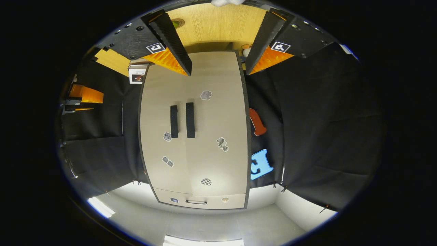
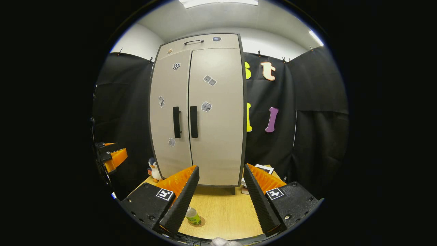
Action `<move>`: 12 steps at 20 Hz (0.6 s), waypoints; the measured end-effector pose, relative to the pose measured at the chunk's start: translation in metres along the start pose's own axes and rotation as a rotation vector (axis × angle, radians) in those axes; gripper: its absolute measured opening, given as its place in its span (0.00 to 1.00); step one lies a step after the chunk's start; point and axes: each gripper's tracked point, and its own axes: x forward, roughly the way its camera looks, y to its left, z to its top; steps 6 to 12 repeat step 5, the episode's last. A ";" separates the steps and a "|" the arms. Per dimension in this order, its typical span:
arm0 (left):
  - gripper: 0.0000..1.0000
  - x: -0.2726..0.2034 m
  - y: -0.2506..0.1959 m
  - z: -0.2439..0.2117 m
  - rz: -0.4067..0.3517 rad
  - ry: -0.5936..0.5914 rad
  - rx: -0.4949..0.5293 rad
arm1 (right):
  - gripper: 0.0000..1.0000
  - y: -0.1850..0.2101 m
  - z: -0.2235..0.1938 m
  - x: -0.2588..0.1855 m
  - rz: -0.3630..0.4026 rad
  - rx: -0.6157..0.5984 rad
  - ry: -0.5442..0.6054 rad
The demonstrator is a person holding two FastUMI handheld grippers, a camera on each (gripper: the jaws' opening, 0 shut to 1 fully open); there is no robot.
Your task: Grasp the bottle in the cabinet with the left hand and place it on the coaster, then close the right door with the right hand and the left door with the left hand.
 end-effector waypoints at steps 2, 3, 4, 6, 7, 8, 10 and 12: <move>0.96 -0.001 0.002 -0.001 0.006 0.004 0.003 | 0.81 0.003 0.000 0.001 0.007 0.003 -0.001; 0.96 -0.003 0.004 -0.001 0.012 0.003 0.004 | 0.81 0.005 -0.001 0.001 0.015 0.004 -0.001; 0.96 -0.005 0.005 0.000 0.019 -0.006 0.005 | 0.81 0.007 0.000 0.001 0.026 0.002 -0.004; 0.96 -0.006 0.007 0.000 0.033 -0.005 0.005 | 0.81 0.008 0.000 0.002 0.034 -0.003 -0.005; 0.96 -0.006 0.007 0.000 0.033 -0.005 0.005 | 0.81 0.008 0.000 0.002 0.034 -0.003 -0.005; 0.96 -0.006 0.007 0.000 0.033 -0.005 0.005 | 0.81 0.008 0.000 0.002 0.034 -0.003 -0.005; 0.96 -0.006 0.007 0.000 0.033 -0.005 0.005 | 0.81 0.008 0.000 0.002 0.034 -0.003 -0.005; 0.96 -0.006 0.007 0.000 0.033 -0.005 0.005 | 0.81 0.008 0.000 0.002 0.034 -0.003 -0.005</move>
